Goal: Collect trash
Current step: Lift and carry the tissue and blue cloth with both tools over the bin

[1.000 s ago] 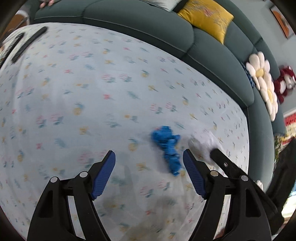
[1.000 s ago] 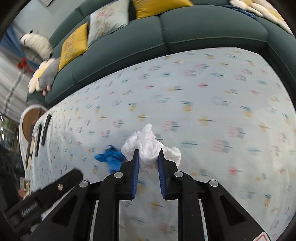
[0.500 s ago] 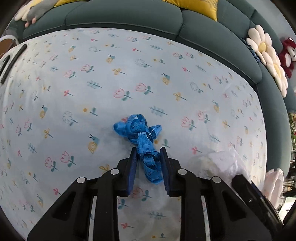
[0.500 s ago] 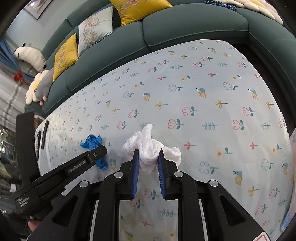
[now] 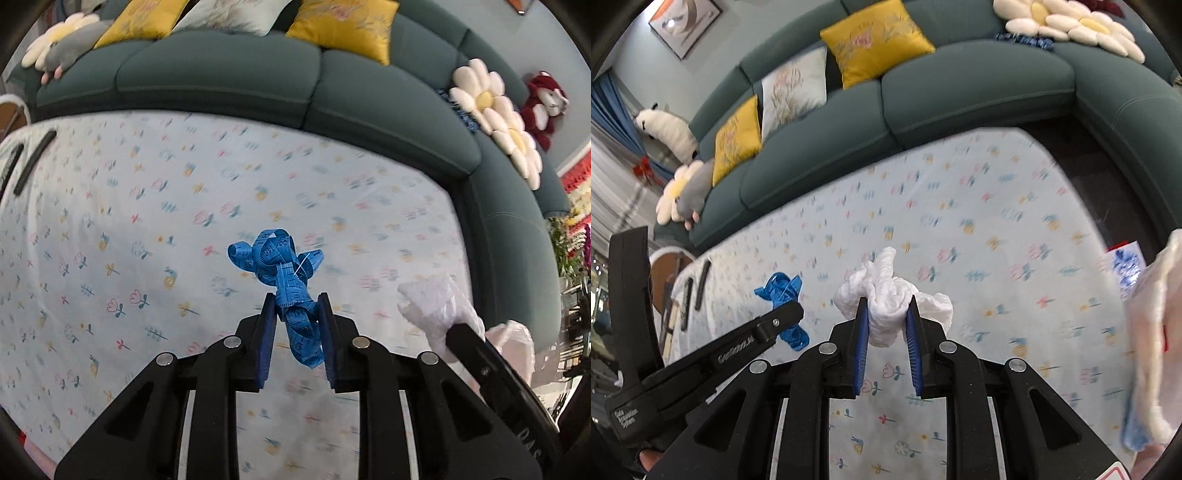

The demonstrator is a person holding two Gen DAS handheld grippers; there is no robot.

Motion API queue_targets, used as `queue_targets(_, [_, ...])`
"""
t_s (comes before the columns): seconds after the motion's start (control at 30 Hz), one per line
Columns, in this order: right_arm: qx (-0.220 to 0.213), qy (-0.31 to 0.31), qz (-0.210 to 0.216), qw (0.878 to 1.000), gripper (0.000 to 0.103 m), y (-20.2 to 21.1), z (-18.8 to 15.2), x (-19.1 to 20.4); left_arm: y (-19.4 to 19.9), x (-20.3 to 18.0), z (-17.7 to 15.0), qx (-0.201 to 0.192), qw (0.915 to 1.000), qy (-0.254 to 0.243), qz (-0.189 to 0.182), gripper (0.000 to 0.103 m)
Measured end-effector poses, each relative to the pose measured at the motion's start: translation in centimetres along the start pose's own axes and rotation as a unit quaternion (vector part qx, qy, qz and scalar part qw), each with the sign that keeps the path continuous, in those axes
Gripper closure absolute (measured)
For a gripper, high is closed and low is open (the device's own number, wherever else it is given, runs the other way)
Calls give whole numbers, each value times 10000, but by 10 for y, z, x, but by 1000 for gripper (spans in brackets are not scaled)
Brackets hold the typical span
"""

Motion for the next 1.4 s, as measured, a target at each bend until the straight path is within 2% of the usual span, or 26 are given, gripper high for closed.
queue_targets(0.33, [-900,-42,46,9959,85,107,29,-24,78,-88,-4,-568,9962,-579,-327,81])
queue_targets(0.73, [-1812,-183,47,9833,85,223,36,-72,149,-195,-29,-1106,9816,-1406,-675,81])
queue_targets(1.07, [-2262,-471,-56,9729,85,288,28,-125,170,-263,-60,-1225,9689,-1954,-902,81])
queue_targets(1.4, [-2454,-864,-195,9654,85,315,18,-178,166,-313,-88,-1127,9589,-2395,-1021,81])
Point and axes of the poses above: each gripper's, at about its wrist camera, not at the fingertips, and y roughly against the way its jaws point, x to its left, z to its top, the point moved 3 cm from there along -y, roughly the way its jaws point, and after that the axes turned 4 degrees about -y, right-handed, at the moved point
